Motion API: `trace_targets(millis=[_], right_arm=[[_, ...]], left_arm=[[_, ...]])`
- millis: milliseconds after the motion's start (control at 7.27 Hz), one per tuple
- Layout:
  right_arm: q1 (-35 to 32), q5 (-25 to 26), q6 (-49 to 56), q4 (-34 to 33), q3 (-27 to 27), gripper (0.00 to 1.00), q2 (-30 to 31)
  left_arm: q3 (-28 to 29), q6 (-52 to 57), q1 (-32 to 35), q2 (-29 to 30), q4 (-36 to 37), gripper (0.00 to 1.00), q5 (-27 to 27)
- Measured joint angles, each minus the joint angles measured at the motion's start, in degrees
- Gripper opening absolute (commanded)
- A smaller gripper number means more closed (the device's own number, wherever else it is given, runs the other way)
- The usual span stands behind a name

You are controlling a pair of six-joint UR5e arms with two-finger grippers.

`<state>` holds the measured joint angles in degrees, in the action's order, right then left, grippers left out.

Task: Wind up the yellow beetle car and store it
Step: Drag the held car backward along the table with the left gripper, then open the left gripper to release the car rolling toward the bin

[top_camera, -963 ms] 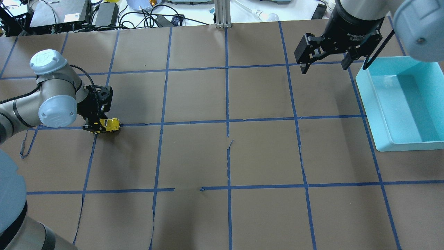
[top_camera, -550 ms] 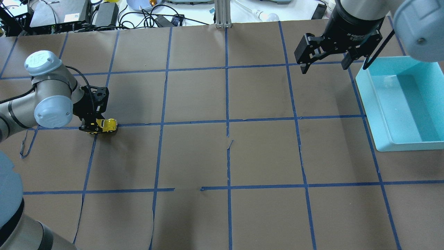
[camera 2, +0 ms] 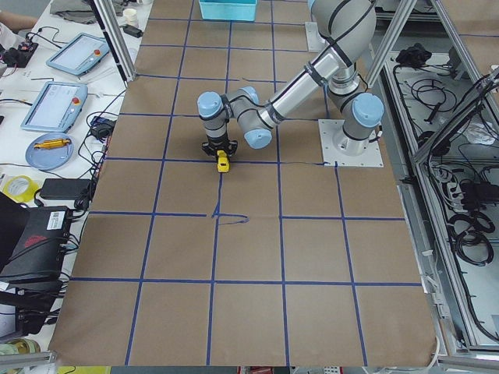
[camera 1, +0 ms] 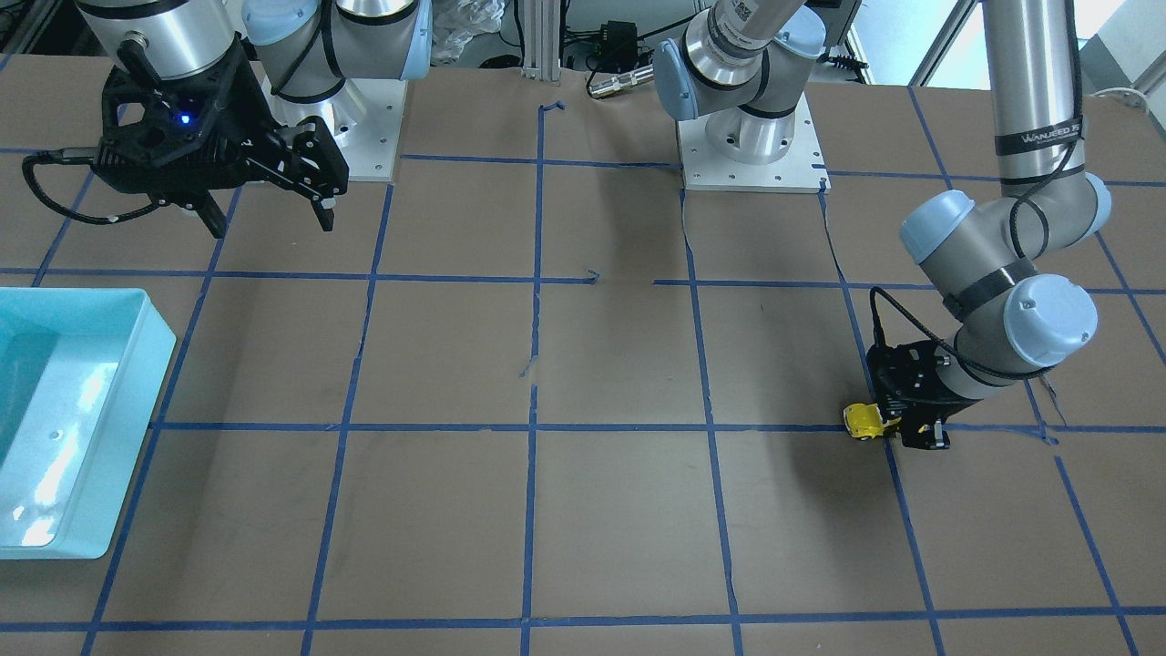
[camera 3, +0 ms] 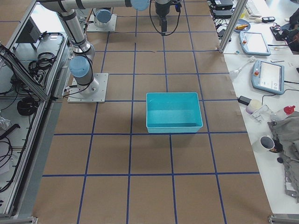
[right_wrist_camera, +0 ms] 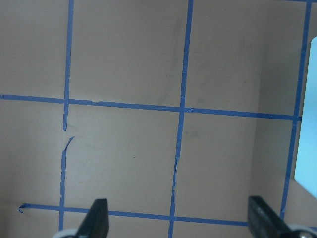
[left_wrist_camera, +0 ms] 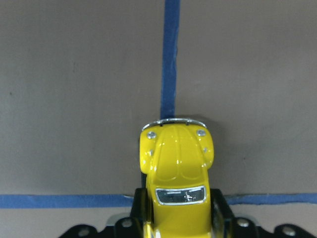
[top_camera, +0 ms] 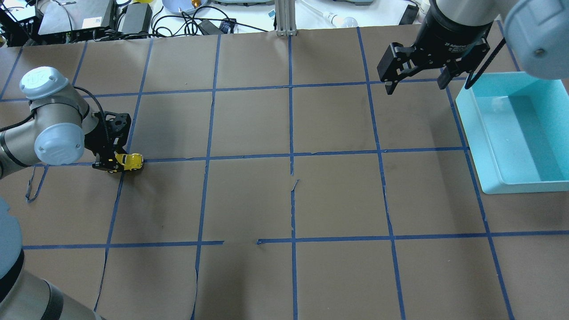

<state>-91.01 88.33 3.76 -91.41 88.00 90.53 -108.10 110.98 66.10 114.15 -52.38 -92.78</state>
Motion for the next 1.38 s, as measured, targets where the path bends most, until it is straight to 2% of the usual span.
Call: trace_targets(millis=[963,1101,1238,1376], right_arm=[[0.0,0.0,0.0,0.0,0.1,1.00,0.0],[0.0,0.0,0.0,0.0,0.1,1.00,0.0],[0.0,0.0,0.0,0.0,0.1,1.00,0.0],[0.0,0.0,0.0,0.0,0.0,1.00,0.0]], left_arm=[[0.1,5.2,-4.3,0.0,0.0,0.26,0.1],[0.2,5.9,-5.0,0.0,0.0,0.45,0.1],[0.2,6.7,-5.6,0.0,0.0,0.90,0.1],[0.1,7.0,-5.8,0.1,0.0,1.00,0.0]])
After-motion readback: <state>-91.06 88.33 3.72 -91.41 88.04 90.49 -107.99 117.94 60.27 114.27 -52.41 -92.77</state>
